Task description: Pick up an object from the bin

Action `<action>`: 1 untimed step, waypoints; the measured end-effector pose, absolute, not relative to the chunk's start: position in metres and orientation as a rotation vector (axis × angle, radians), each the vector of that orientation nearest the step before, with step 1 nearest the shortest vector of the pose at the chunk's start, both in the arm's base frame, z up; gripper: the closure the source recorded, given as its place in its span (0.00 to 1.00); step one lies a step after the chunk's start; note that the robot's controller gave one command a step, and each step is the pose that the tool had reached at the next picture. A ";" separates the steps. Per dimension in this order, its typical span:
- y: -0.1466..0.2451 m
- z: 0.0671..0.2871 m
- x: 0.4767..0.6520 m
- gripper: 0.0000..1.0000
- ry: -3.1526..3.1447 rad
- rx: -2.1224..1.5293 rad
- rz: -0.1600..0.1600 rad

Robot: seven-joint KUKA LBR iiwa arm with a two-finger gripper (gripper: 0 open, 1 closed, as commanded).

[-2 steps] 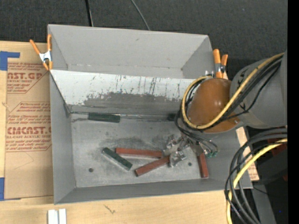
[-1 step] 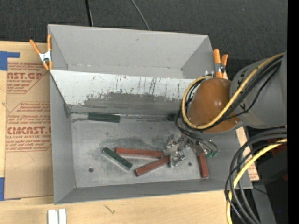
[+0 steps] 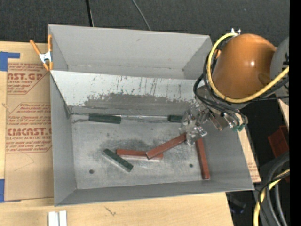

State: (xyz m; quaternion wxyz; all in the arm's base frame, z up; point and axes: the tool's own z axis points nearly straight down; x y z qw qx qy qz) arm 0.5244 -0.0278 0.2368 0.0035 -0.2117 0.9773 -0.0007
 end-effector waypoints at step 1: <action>-0.028 0.235 0.524 1.00 3.066 -0.664 -0.001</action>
Offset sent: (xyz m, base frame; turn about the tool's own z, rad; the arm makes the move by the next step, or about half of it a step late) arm 0.0104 0.0314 -0.0403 -0.1634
